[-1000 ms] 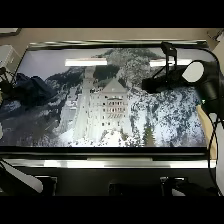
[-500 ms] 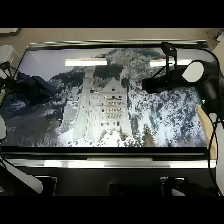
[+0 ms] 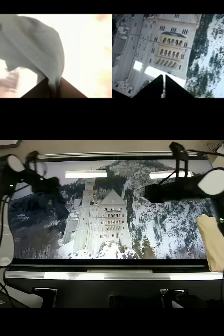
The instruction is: Fold the clothes and pants, and hang the long-sleeved shirts on hangers.
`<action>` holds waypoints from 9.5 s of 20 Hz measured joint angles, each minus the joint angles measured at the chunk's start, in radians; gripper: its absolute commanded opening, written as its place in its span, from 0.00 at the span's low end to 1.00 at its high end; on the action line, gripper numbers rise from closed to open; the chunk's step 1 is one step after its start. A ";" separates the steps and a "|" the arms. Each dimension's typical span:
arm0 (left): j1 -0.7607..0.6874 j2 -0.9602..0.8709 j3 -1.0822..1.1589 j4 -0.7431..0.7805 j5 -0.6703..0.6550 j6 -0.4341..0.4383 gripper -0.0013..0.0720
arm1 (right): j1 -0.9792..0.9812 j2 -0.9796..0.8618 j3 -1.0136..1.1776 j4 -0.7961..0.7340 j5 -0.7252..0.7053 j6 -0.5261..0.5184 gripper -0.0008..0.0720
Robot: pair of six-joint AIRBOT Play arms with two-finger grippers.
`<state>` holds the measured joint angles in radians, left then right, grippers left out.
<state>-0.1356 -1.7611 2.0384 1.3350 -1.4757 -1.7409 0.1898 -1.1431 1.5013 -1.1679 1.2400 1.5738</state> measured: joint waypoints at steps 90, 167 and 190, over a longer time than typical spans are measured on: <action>0.335 0.079 -0.762 -0.570 0.210 0.504 0.86 | -0.343 -0.146 -0.940 0.417 -0.015 -0.577 0.04; 0.278 0.187 -0.106 -0.148 0.206 0.126 0.04 | -0.341 -0.353 0.438 0.012 0.108 -0.204 0.04; 0.475 0.202 -0.304 0.017 -0.018 0.090 0.75 | -0.679 -0.261 -0.147 0.223 0.168 -0.372 0.69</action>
<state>0.3389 -1.5589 1.7340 1.3521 -1.4937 -1.6505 -0.4892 -1.4044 1.3544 -0.9451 1.4082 1.2022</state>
